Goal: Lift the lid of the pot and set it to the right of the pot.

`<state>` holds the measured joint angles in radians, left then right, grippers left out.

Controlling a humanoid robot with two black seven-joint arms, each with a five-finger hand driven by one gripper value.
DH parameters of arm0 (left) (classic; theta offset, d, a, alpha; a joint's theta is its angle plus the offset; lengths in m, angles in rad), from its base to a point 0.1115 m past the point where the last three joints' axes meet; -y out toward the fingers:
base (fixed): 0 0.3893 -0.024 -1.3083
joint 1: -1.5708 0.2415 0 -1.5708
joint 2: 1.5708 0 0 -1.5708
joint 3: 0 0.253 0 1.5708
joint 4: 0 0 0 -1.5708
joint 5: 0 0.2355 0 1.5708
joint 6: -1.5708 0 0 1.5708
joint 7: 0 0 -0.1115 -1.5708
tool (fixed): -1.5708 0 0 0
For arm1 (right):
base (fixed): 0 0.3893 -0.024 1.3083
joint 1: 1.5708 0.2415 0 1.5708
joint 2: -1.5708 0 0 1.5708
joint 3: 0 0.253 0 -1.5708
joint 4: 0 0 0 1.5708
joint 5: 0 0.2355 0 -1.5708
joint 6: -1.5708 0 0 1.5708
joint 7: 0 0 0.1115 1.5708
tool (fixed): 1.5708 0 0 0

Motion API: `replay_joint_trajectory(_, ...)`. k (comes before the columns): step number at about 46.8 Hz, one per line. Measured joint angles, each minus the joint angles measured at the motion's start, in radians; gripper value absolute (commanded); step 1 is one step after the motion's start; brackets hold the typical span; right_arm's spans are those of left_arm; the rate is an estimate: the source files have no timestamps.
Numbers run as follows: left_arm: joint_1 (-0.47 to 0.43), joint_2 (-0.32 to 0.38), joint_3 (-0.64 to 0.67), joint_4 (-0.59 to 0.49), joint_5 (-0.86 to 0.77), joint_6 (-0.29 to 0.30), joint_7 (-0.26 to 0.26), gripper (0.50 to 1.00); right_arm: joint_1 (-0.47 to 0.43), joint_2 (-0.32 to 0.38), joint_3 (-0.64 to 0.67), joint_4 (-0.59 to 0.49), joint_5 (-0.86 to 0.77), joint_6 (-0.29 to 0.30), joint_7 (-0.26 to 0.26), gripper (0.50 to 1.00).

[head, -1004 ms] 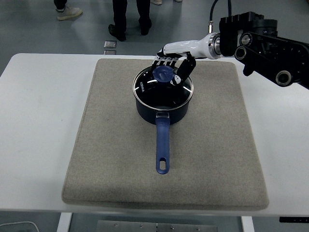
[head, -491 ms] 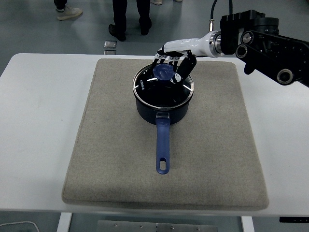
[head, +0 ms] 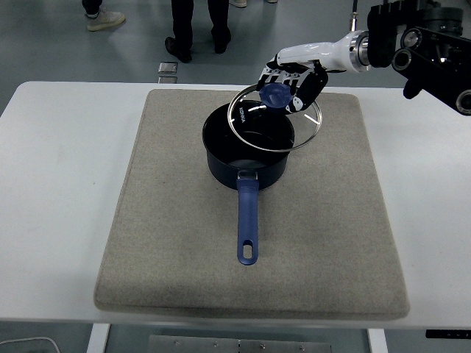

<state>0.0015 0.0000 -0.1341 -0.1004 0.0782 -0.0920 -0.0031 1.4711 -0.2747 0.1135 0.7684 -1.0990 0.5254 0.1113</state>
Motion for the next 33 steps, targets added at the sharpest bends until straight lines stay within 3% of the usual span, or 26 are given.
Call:
replay_joint_trajectory(11,0.0,0.0,-0.001,0.0,0.0,0.0,0.0,1.0,0.001,-0.041,0.001,0.0,0.003,0.029,0.0,0.5)
replay_joint_trajectory(33,0.0,0.0,0.0,0.0,0.0,0.0,0.0,1.0,-0.032,-0.15,0.003,-0.008,0.013,0.016,-0.001,0.5)
